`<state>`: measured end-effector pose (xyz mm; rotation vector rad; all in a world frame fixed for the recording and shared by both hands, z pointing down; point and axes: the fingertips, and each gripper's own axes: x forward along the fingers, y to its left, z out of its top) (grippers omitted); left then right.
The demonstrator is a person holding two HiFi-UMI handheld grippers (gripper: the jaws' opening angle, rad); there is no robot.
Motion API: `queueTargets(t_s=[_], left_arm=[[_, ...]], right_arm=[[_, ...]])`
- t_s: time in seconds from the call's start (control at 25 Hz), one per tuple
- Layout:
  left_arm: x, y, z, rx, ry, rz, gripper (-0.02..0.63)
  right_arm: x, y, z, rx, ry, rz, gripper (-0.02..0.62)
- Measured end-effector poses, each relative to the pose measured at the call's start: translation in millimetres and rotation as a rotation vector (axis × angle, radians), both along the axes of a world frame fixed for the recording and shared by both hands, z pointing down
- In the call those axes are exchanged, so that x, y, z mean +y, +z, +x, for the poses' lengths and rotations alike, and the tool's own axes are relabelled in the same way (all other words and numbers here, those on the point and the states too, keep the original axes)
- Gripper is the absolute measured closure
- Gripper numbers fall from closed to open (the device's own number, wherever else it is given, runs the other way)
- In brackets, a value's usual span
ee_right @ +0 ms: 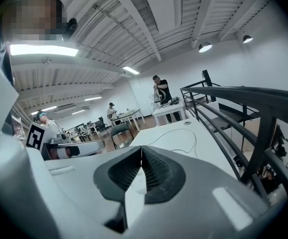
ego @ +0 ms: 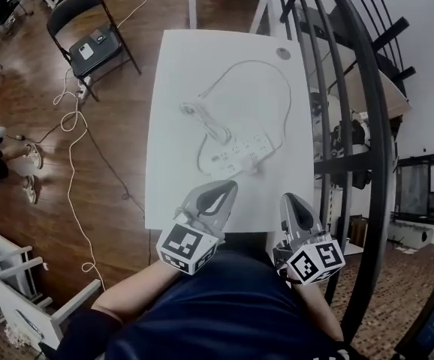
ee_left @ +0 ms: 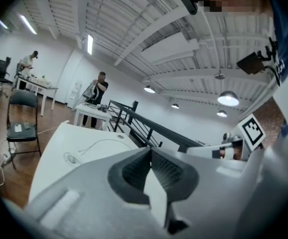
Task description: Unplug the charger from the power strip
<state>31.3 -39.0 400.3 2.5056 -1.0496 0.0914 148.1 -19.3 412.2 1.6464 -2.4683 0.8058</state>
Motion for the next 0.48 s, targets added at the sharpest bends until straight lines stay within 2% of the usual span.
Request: queueTargets(t_s=[0.24, 0.28, 0.36, 0.48], left_arm=[[-13.0, -3.4, -17.9, -0.138, -0.133, 0.057, 0.597], [-14.2, -0.9, -20.1, -0.154, -0.141, 0.051, 0.568], [-13.2, 9.4, -19.6, -0.167, -0.138, 0.016, 0.528], [-5.5, 34.8, -14.0, -0.195, -0.107, -0.042, 0.444]], right_arm=[[-31.7, 2.8, -16.8, 0.032, -0.206, 0.059, 0.581], [-36.0, 5.2, -21.0, 0.040, -0.225, 0.061, 0.566], [-42.6, 16.8, -27.6, 0.047, -0.243, 0.034, 0.453], [-44.6, 42.9, -31.2, 0.064, -0.257, -0.028, 0.393]])
